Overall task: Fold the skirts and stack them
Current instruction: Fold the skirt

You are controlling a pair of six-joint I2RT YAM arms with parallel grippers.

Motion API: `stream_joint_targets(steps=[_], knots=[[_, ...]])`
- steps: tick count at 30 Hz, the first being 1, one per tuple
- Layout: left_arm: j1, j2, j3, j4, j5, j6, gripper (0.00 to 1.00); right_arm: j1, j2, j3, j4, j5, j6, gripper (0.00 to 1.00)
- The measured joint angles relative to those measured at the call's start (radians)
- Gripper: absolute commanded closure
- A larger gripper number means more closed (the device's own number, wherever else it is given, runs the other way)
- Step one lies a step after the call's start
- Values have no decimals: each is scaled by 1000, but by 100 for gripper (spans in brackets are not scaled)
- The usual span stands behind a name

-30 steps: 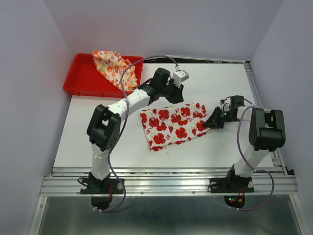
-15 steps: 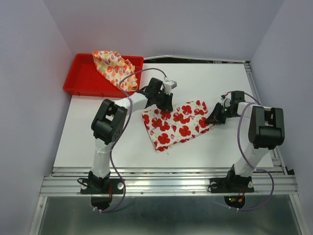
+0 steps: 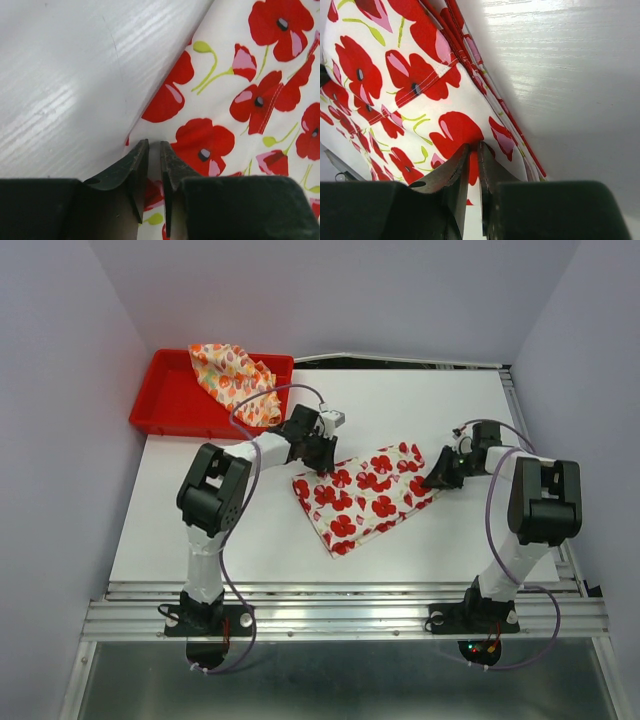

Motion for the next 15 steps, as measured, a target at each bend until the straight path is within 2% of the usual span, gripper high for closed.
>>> stream_joint_targets(steps=[5, 10, 15], knots=[[-1, -135, -47, -96, -9, 79, 60, 38, -61, -55, 9, 31, -23, 81], [0, -300, -46, -154, -57, 104, 59, 188, -135, -93, -40, 64, -32, 80], [30, -416, -50, -259, -85, 105, 55, 282, -139, -103, -112, 32, -46, 71]])
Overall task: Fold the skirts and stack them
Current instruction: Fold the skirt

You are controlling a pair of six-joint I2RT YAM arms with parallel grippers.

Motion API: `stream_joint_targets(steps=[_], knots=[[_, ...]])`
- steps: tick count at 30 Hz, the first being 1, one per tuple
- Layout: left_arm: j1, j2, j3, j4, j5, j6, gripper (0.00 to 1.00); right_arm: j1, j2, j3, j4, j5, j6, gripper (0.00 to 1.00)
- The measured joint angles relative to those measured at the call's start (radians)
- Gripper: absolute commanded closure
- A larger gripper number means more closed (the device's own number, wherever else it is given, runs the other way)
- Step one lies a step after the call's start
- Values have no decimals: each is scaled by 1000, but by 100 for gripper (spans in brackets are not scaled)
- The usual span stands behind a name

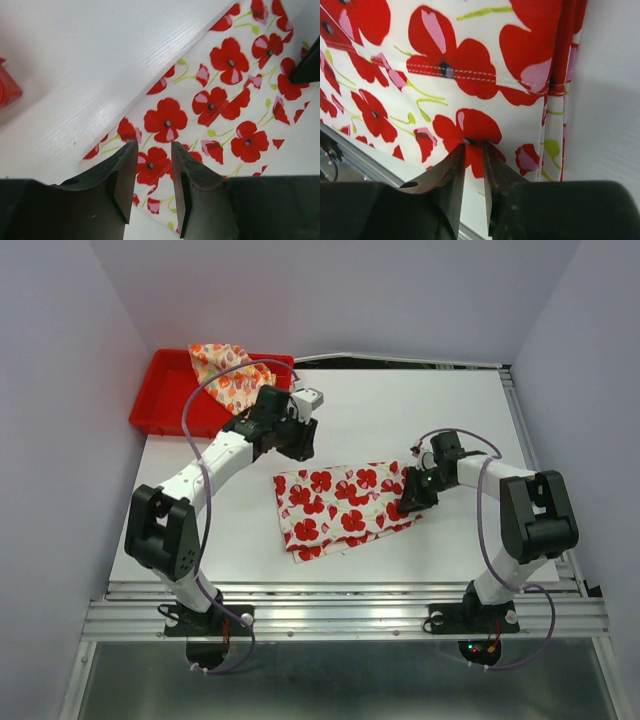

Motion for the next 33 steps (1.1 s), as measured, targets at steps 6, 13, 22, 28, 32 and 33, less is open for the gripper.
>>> stream_joint_targets(steps=[6, 13, 22, 28, 32, 33], knots=[[146, -24, -148, -122, 23, 3, 47, -3, -18, 69, -129, -40, -37, 48], [299, -24, -247, -190, 22, -21, 43, -3, -77, 225, -170, -28, -94, 39], [300, 84, -311, -64, 143, -71, 44, -8, 47, 445, -166, 74, -132, 33], [244, 129, -305, 41, 224, -106, 49, -65, 105, 544, -174, 112, -177, 32], [147, 231, -178, 70, 219, -132, 54, -121, 138, 622, -175, 123, -208, 30], [119, 272, -130, 78, 224, -138, 56, -136, 151, 643, -174, 123, -216, 31]])
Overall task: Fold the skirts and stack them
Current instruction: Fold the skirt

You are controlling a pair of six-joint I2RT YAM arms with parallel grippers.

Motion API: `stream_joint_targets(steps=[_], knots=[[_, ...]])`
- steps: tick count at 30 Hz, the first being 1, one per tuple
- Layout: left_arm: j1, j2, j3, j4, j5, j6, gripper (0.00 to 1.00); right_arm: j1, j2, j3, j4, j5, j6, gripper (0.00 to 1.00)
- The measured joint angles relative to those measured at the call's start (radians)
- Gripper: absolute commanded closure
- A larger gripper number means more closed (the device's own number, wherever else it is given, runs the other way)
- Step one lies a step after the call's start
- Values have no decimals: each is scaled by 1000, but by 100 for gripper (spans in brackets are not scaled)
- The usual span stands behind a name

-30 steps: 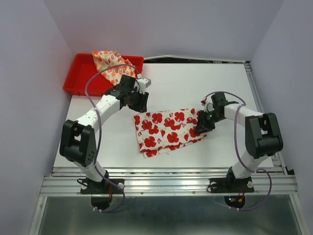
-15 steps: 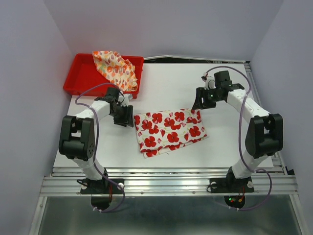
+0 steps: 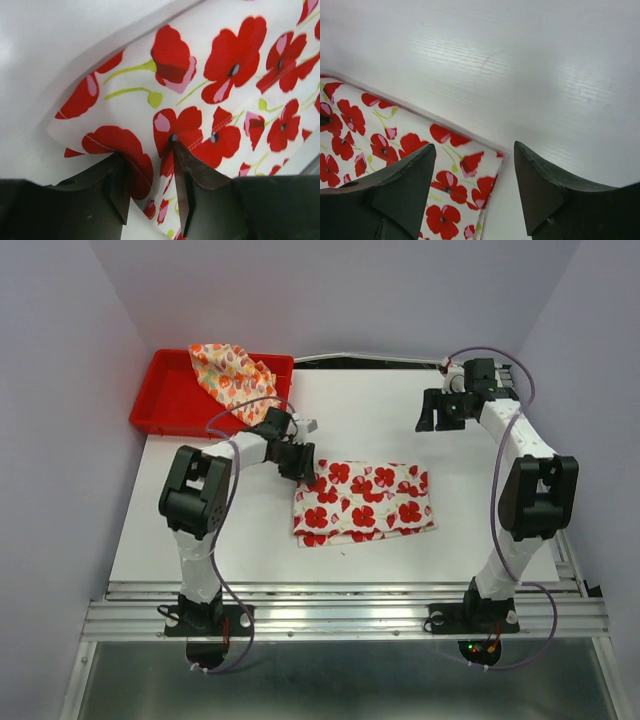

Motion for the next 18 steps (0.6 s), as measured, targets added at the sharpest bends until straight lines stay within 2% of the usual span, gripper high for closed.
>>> stream_joint_targets(steps=[2, 4, 5, 10, 12, 15, 17, 18], knots=[[-33, 71, 102, 17, -5, -5, 56, -14, 26, 30, 6, -1, -11, 30], [-73, 185, 283, -10, -10, -5, 55, -29, 53, 48, 6, -1, -25, 31], [-85, 227, 340, 6, -12, -5, 53, -34, 74, 57, 6, -2, -32, 31], [-138, 529, 887, -97, -82, 66, 39, -36, 160, 65, 5, -23, -55, 32], [-147, 602, 1038, -121, -132, 103, 34, -36, 182, 55, 6, -36, -65, 32], [-145, 595, 1085, -126, -193, 142, 32, -36, 187, 7, 2, -50, -85, 34], [-134, 538, 1027, -108, -221, 152, 34, -36, 187, -37, 1, -56, -99, 35], [-122, 473, 952, -93, -233, 151, 37, -36, 187, -58, 0, -56, -105, 35]])
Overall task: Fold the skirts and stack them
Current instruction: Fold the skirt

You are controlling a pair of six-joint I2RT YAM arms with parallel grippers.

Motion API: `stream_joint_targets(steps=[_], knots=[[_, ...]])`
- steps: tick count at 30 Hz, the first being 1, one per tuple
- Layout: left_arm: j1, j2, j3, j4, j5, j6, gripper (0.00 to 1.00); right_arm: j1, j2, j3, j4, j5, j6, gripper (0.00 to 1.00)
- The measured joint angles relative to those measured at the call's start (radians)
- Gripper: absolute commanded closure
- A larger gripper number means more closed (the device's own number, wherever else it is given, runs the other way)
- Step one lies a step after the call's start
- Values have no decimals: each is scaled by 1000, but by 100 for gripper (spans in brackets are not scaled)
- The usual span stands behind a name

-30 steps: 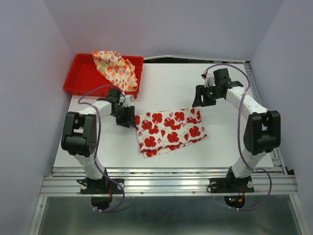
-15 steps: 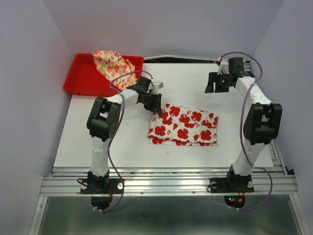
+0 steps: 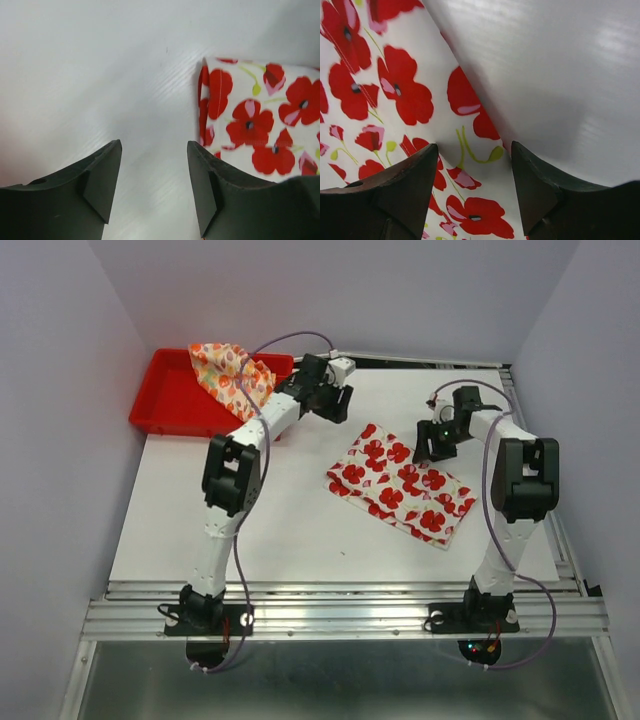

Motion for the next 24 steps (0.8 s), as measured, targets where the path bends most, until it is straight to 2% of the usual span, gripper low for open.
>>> stream_joint_targets(steps=[2, 5, 8, 11, 17, 24], knots=[[20, -109, -128, 0, -3, -3, 42, 0, 0, -46, -6, -5, -9, 36], [67, -393, -471, 40, 18, -41, 52, 0, -29, -102, -8, -46, -19, 37], [105, -630, -733, 76, 76, -84, 55, 0, -52, -142, -24, -76, -19, 38], [98, -745, -900, 99, 155, -140, 57, 0, -68, -176, -43, -116, -18, 38], [55, -692, -1065, 119, 231, -210, 57, 0, -92, -245, -76, -193, -4, 38], [49, -557, -1075, 135, 247, -258, 57, 0, -122, -314, -102, -225, 5, 34]])
